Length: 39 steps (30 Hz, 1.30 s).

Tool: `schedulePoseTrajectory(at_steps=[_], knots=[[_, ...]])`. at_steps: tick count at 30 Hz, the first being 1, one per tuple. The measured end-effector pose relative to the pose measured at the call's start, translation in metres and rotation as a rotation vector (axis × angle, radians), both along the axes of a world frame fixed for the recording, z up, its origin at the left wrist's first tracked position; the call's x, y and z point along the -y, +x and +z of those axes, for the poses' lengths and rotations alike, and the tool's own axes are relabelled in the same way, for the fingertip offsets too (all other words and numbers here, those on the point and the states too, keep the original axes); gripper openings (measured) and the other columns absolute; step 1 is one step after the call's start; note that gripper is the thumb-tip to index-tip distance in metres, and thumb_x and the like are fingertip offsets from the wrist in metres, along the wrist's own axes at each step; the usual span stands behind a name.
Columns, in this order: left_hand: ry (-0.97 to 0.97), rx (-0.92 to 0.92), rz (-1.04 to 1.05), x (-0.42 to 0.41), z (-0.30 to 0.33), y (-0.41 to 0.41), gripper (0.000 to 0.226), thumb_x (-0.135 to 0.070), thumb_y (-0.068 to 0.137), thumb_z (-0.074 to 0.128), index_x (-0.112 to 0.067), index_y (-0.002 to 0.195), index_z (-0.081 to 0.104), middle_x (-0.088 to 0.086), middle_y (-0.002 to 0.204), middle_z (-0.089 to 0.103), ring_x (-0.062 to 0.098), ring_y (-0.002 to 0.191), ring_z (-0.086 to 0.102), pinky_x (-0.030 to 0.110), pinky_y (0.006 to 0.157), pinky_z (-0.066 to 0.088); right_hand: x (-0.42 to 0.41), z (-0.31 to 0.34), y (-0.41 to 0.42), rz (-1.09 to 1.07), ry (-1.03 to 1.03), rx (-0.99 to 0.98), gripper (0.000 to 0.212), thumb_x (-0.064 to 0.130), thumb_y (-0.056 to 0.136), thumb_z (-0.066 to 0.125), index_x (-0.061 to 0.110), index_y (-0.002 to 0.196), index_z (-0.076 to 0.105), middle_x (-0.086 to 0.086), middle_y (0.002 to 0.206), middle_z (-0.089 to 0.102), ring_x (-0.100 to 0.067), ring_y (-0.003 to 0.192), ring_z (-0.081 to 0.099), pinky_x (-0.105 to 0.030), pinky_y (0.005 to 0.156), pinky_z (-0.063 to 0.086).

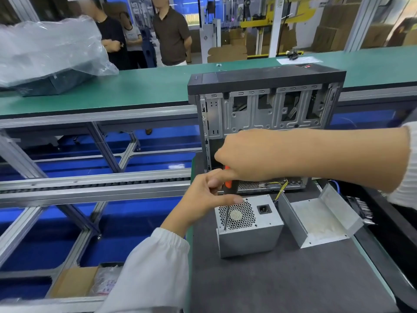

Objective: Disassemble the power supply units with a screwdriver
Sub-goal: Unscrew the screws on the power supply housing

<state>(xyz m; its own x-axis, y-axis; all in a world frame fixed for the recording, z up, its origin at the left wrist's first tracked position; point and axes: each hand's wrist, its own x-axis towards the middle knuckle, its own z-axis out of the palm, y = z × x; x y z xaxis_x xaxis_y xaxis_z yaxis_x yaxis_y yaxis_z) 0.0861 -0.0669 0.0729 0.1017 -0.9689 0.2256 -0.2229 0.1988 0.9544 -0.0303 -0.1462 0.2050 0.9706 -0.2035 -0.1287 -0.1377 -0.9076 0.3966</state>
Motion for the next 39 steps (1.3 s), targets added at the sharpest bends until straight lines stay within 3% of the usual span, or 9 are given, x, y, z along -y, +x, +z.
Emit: schedulePoseTrajectory(at_steps=[4,7,11,15,20,24,29,34,39], knots=[[0.064,-0.106,-0.062,-0.003,-0.004,0.006,0.036,-0.025,0.073,0.076,-0.005,0.100,0.065,-0.008,0.072,0.047,0.017,0.068,0.044,0.028,0.080,0.039,0.004,0.003,-0.003,0.107,0.100,-0.099,0.023,0.038,0.100,0.041,0.020,0.112,0.046,-0.002,0.095,0.045,-0.017,0.070,0.043,-0.033,0.062,0.034],[0.119,-0.101,-0.148,-0.011,-0.006,0.016,0.034,-0.022,0.086,0.067,-0.002,0.114,0.067,0.005,0.107,0.071,0.015,0.104,0.064,0.026,0.092,0.047,0.005,0.012,-0.005,0.136,0.316,-0.172,0.029,0.024,0.091,0.059,0.028,0.116,0.044,0.004,0.102,0.034,-0.019,0.090,0.049,-0.038,0.074,0.042],[0.136,-0.052,-0.010,-0.005,-0.001,0.010,0.065,-0.030,0.067,0.082,0.021,0.098,0.055,0.015,0.091,0.055,0.025,0.088,0.048,0.036,0.086,0.037,0.003,0.015,-0.003,-0.036,0.435,-0.139,0.056,0.063,0.080,0.060,0.020,0.112,0.044,0.000,0.087,0.060,-0.017,0.076,0.064,-0.034,0.065,0.052],[0.090,0.002,-0.085,-0.001,0.000,0.000,0.047,-0.018,0.070,0.082,-0.034,0.112,0.069,0.004,0.084,0.049,0.024,0.077,0.038,0.032,0.073,0.032,0.003,-0.001,0.002,-0.021,0.093,-0.105,0.042,0.050,0.098,0.039,0.013,0.079,0.048,-0.001,0.067,0.056,-0.018,0.059,0.056,-0.026,0.046,0.038],[0.138,-0.069,-0.087,-0.010,-0.011,0.009,0.026,-0.014,0.082,0.074,-0.009,0.107,0.071,0.016,0.105,0.052,0.029,0.102,0.045,0.059,0.102,0.037,0.009,0.006,-0.005,0.090,0.342,-0.162,0.018,0.039,0.092,0.057,0.027,0.101,0.047,0.004,0.094,0.045,-0.014,0.085,0.045,-0.028,0.069,0.035],[0.102,-0.044,0.013,-0.004,-0.011,0.006,0.055,-0.018,0.068,0.085,0.016,0.094,0.051,0.010,0.082,0.044,0.023,0.079,0.038,0.035,0.077,0.031,0.007,0.006,-0.001,0.044,0.384,-0.040,0.053,0.065,0.075,0.064,0.022,0.106,0.054,0.014,0.080,0.046,-0.004,0.077,0.050,-0.031,0.070,0.044],[0.168,0.247,-0.065,-0.014,-0.030,0.014,0.045,-0.015,0.073,0.085,-0.008,0.112,0.063,-0.016,0.086,0.048,-0.002,0.077,0.042,0.014,0.074,0.032,0.003,-0.008,0.003,0.076,0.249,0.031,0.022,0.041,0.088,0.061,0.023,0.079,0.051,0.005,0.080,0.051,-0.018,0.083,0.054,-0.030,0.063,0.039],[0.243,0.449,-0.019,-0.031,-0.061,0.017,0.018,-0.024,0.078,0.081,-0.023,0.095,0.075,-0.006,0.077,0.045,0.008,0.068,0.039,0.018,0.064,0.032,0.002,-0.003,0.003,0.146,0.305,-0.041,0.018,0.008,0.080,0.062,0.026,0.085,0.060,0.008,0.101,0.056,-0.016,0.094,0.049,-0.037,0.076,0.045],[0.225,0.360,0.056,-0.028,-0.064,0.012,0.008,-0.021,0.080,0.080,-0.017,0.086,0.077,-0.014,0.072,0.051,0.011,0.070,0.048,0.020,0.066,0.038,-0.002,0.000,0.008,0.177,0.357,-0.052,0.027,0.012,0.083,0.064,0.025,0.105,0.057,0.008,0.101,0.044,-0.017,0.097,0.045,-0.031,0.077,0.039]])
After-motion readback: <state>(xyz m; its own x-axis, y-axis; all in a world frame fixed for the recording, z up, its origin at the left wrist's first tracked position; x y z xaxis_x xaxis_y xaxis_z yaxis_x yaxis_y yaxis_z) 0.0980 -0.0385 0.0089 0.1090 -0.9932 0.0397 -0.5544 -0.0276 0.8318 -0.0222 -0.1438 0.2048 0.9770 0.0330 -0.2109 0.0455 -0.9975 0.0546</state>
